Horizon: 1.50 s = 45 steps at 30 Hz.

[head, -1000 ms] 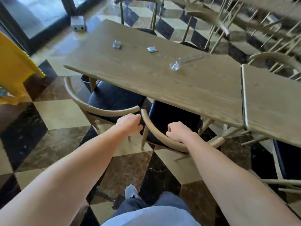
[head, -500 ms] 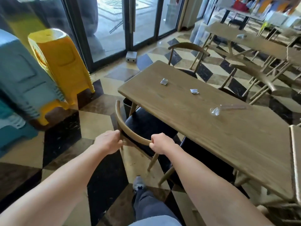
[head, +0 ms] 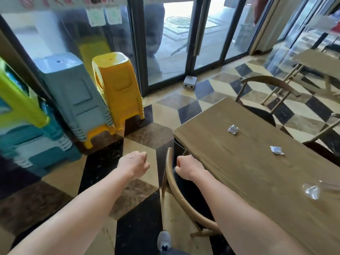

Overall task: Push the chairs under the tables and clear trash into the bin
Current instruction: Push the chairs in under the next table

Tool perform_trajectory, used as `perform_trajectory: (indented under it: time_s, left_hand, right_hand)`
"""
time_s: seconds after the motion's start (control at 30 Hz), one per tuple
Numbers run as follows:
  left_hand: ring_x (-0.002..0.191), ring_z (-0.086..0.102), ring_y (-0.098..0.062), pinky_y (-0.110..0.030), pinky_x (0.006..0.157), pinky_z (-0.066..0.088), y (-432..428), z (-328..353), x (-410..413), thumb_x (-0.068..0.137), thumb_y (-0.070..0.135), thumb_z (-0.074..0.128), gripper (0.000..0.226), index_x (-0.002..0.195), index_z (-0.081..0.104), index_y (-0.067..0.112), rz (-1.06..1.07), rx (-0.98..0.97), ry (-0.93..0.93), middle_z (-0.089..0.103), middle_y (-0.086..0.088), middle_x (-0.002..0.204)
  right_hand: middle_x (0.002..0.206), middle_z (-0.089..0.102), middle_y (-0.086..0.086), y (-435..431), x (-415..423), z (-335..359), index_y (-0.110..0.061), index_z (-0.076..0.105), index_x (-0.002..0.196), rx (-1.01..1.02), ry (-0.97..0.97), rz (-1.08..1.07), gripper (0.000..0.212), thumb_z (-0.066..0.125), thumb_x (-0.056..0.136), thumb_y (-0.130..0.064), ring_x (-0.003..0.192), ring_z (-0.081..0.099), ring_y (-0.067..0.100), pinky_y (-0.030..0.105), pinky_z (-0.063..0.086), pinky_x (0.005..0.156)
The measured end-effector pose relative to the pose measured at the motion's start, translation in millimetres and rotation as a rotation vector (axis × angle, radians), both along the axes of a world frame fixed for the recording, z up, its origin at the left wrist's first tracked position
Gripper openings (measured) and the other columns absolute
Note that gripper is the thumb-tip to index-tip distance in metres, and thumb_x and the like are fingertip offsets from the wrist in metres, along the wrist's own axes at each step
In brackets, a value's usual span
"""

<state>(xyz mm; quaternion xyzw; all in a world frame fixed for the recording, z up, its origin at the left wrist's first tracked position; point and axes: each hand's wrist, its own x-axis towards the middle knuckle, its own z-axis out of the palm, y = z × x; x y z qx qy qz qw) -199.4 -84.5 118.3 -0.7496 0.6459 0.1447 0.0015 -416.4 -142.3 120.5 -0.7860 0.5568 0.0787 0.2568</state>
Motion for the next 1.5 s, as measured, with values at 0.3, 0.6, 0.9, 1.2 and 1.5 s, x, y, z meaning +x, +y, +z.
perform_trajectory:
  time_s: [0.3, 0.6, 0.9, 1.2, 1.5]
  left_hand:
    - [0.078, 0.052, -0.020, -0.034, 0.062, 0.037, -82.1, -13.9, 91.4, 0.095, 0.045, 0.044, 0.020, 0.088, 0.044, 0.026, 0.076, -0.011, 0.072, 0.051, 0.001, 0.087]
    - [0.084, 0.060, -0.027, -0.035, 0.060, 0.039, -212.0, -16.4, 251.6, 0.096, 0.049, 0.042, 0.026, 0.086, 0.039, 0.025, -0.012, -0.143, 0.032, 0.044, 0.003, 0.080]
    - [0.085, 0.063, -0.026, -0.035, 0.062, 0.047, -339.1, 5.9, 290.9, 0.100, 0.045, 0.047, 0.028, 0.105, 0.054, 0.018, -0.180, -0.190, 0.026, 0.053, -0.001, 0.088]
    - [0.077, 0.060, -0.018, -0.027, 0.058, 0.043, -507.4, -4.2, 229.7, 0.100, 0.040, 0.049, 0.027, 0.108, 0.058, 0.016, -0.394, -0.174, 0.015, 0.060, 0.000, 0.092]
    - [0.071, 0.054, -0.018, -0.028, 0.049, 0.039, -713.4, 27.9, 155.5, 0.097, 0.046, 0.052, 0.027, 0.096, 0.055, 0.019, -0.478, -0.268, 0.005, 0.062, -0.002, 0.092]
  right_hand:
    - [0.101, 0.060, 0.004, -96.8, 110.6, -16.8, -0.018, 0.053, 0.098, -0.066, 0.028, 0.113, 0.013, 0.054, 0.094, -0.031, 0.085, 0.056, 0.025, 0.037, 0.045, 0.068]
    - [0.112, 0.059, 0.008, -201.6, 259.0, -11.1, -0.017, 0.050, 0.104, -0.221, 0.030, 0.002, 0.018, 0.050, 0.095, -0.033, 0.102, 0.056, 0.031, 0.037, 0.041, 0.071]
    - [0.111, 0.057, 0.008, -297.0, 311.5, 27.9, -0.013, 0.054, 0.110, -0.388, -0.041, -0.147, 0.022, 0.055, 0.094, -0.028, 0.101, 0.053, 0.029, 0.037, 0.048, 0.076]
    - [0.116, 0.057, 0.009, -417.9, 257.0, -10.9, -0.014, 0.052, 0.114, -0.318, 0.035, -0.367, 0.024, 0.054, 0.095, -0.027, 0.107, 0.053, 0.031, 0.041, 0.049, 0.080]
    - [0.120, 0.057, 0.012, -598.0, 181.5, 9.4, -0.012, 0.052, 0.117, -0.362, 0.010, -0.541, 0.026, 0.053, 0.095, -0.025, 0.112, 0.052, 0.034, 0.041, 0.046, 0.082]
